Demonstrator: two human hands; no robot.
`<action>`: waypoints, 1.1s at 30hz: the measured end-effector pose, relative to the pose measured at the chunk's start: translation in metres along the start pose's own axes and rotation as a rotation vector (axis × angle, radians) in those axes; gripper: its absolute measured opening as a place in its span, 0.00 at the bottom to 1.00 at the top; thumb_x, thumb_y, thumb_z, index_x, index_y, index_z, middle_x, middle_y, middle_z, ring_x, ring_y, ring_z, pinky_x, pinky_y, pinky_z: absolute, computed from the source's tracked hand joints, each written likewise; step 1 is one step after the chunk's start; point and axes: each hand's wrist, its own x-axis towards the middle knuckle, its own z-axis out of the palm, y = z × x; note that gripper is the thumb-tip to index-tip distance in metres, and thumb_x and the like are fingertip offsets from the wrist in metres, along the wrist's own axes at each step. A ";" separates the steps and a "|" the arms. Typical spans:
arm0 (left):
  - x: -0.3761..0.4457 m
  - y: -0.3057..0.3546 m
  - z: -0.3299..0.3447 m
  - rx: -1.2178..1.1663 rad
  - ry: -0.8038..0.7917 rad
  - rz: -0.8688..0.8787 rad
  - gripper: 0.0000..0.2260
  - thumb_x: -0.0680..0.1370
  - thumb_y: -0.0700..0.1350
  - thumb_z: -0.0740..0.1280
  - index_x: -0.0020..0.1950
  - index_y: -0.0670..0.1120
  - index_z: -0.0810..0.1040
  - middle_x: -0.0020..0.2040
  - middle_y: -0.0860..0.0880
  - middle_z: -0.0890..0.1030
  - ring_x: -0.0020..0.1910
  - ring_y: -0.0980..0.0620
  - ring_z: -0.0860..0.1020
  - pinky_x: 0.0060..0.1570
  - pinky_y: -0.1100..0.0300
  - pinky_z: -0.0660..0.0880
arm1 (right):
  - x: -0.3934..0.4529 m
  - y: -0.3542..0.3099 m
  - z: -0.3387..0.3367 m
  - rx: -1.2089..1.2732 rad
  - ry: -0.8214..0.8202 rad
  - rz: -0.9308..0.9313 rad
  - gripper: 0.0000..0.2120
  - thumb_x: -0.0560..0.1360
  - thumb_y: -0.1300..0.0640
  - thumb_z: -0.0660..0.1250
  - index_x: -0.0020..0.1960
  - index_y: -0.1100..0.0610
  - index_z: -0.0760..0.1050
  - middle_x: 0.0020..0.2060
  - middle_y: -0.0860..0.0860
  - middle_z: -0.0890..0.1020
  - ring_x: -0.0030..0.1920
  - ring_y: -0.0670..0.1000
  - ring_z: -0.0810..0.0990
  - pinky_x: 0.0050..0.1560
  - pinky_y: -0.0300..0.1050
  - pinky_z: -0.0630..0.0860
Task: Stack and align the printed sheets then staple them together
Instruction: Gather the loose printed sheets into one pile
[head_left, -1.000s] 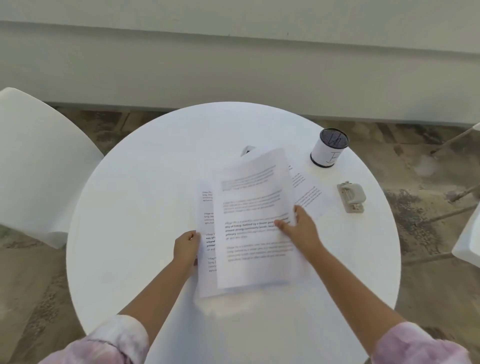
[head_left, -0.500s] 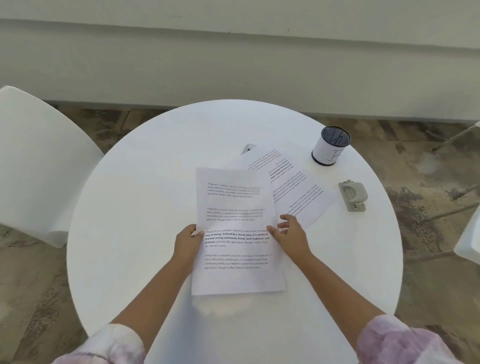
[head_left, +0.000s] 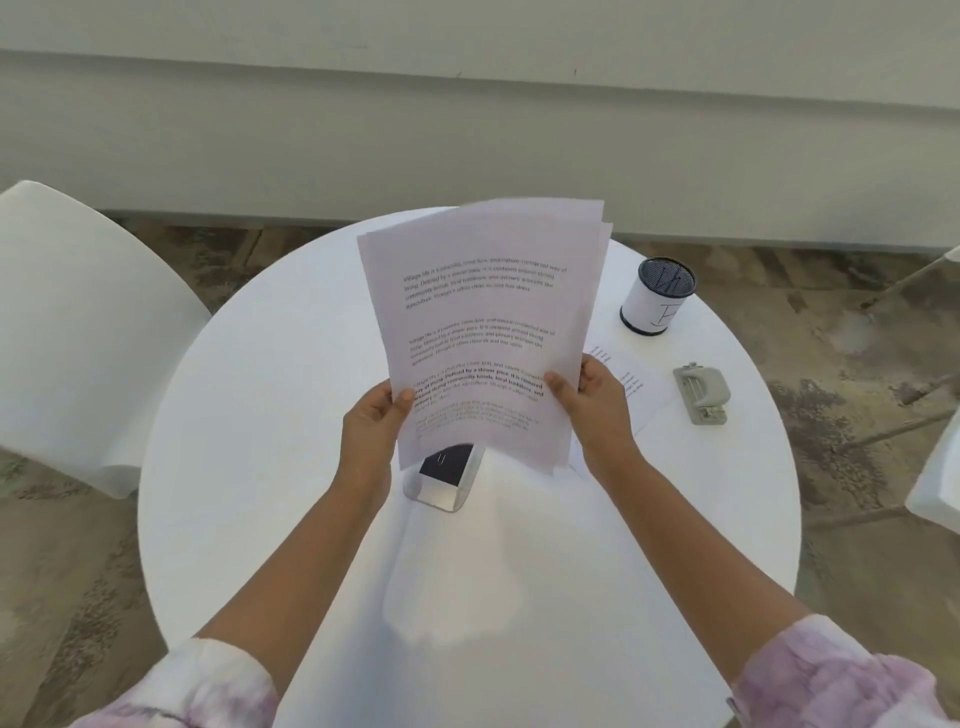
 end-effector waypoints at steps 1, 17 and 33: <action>-0.001 0.002 0.002 -0.005 -0.008 0.023 0.09 0.77 0.43 0.64 0.55 0.47 0.80 0.50 0.53 0.84 0.48 0.55 0.81 0.44 0.64 0.78 | 0.000 -0.003 0.002 0.004 -0.016 -0.020 0.08 0.74 0.59 0.68 0.46 0.46 0.76 0.44 0.44 0.84 0.46 0.48 0.83 0.48 0.43 0.80; -0.010 -0.018 0.006 0.180 0.076 0.023 0.06 0.78 0.42 0.63 0.51 0.49 0.79 0.47 0.52 0.82 0.46 0.52 0.80 0.43 0.63 0.78 | -0.012 0.012 0.001 -0.167 -0.024 -0.050 0.09 0.77 0.58 0.64 0.56 0.50 0.73 0.46 0.40 0.80 0.47 0.42 0.80 0.39 0.29 0.77; -0.001 -0.016 0.008 0.286 0.109 0.066 0.07 0.77 0.43 0.65 0.49 0.56 0.75 0.44 0.57 0.79 0.45 0.59 0.77 0.41 0.69 0.71 | -0.003 0.001 0.002 -0.218 -0.023 -0.131 0.11 0.75 0.62 0.64 0.54 0.50 0.74 0.45 0.42 0.80 0.47 0.44 0.79 0.40 0.29 0.74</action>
